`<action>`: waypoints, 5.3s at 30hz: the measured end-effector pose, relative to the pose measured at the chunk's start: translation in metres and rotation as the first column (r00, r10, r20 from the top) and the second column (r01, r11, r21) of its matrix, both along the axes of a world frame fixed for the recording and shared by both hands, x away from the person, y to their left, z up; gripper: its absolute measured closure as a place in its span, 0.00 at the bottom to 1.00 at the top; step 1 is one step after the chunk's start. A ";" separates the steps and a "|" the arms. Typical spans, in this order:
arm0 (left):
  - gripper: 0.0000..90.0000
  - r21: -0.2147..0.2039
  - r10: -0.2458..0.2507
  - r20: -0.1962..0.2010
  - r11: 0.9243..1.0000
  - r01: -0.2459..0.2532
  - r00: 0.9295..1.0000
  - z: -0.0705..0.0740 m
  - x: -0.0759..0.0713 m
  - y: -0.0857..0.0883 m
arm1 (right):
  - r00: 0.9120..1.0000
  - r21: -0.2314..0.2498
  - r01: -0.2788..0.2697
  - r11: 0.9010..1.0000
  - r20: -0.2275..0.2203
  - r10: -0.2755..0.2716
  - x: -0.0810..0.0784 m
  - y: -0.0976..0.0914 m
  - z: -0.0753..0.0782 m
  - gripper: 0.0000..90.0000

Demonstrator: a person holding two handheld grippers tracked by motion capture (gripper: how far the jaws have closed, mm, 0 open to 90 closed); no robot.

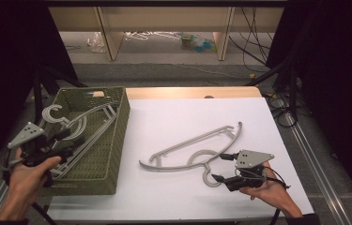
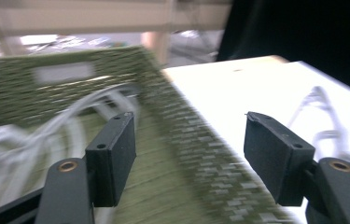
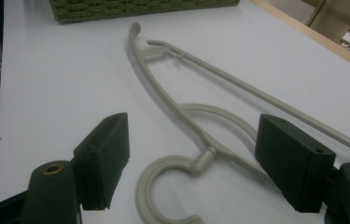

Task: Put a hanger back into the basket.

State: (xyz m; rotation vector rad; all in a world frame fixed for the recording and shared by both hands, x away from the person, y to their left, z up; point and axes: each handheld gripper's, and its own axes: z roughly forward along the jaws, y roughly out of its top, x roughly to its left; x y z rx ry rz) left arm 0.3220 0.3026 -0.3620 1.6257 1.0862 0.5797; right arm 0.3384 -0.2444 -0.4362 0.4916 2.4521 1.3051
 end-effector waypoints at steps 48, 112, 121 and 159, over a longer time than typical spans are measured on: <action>0.19 0.118 -0.326 -0.016 0.938 0.326 0.945 -0.089 -0.046 -0.161 | 0.998 -0.280 -0.028 0.959 0.048 0.043 0.059 -0.014 -0.010 0.23; 0.24 0.144 -0.364 -0.048 0.919 0.367 0.930 -0.093 -0.043 -0.162 | 0.937 -0.536 -0.343 0.771 -0.256 0.238 0.094 0.018 -0.026 0.87; 0.25 0.182 -0.355 -0.037 0.917 0.356 0.934 -0.094 -0.029 -0.174 | 0.922 -0.570 -0.387 0.725 -0.218 0.321 0.091 0.021 -0.023 0.91; 0.68 0.572 -0.623 -0.109 0.598 0.562 0.774 -0.122 0.034 -0.266 | 0.866 -0.516 -0.499 0.696 -0.268 0.422 0.062 0.031 0.010 0.91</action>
